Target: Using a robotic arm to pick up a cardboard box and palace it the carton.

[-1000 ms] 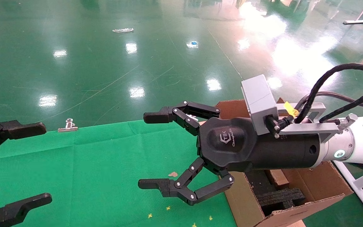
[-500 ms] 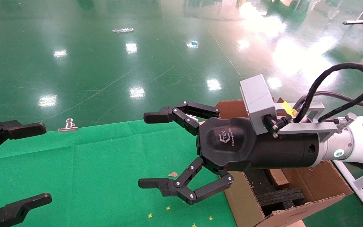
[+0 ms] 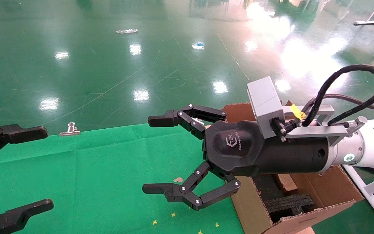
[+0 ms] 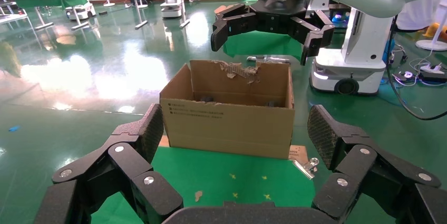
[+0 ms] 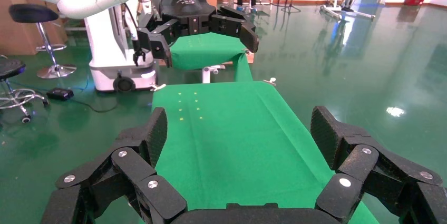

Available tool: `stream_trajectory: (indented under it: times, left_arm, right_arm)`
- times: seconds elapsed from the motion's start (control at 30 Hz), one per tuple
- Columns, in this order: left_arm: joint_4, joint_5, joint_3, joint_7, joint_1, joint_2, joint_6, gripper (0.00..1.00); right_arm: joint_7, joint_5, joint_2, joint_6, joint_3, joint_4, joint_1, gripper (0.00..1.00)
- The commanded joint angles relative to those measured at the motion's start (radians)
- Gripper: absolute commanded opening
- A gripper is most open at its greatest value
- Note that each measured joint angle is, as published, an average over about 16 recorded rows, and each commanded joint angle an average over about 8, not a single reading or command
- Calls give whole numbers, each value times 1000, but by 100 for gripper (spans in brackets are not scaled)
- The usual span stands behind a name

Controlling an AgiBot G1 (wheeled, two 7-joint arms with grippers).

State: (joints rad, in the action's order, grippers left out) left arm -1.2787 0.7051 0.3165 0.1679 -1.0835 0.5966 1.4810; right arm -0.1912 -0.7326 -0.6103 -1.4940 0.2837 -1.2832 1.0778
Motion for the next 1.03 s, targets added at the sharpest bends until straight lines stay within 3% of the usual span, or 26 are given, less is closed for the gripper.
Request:
stream_trajectory:
  times: [0.03, 1.03]
  left_arm:
    - [0, 0, 0, 0, 0, 0, 0, 100]
    - [0, 0, 0, 0, 0, 0, 0, 100]
  right_arm:
    - [0, 0, 0, 0, 0, 0, 0, 100]
    - [0, -1, 0, 1, 1, 0, 1, 100]
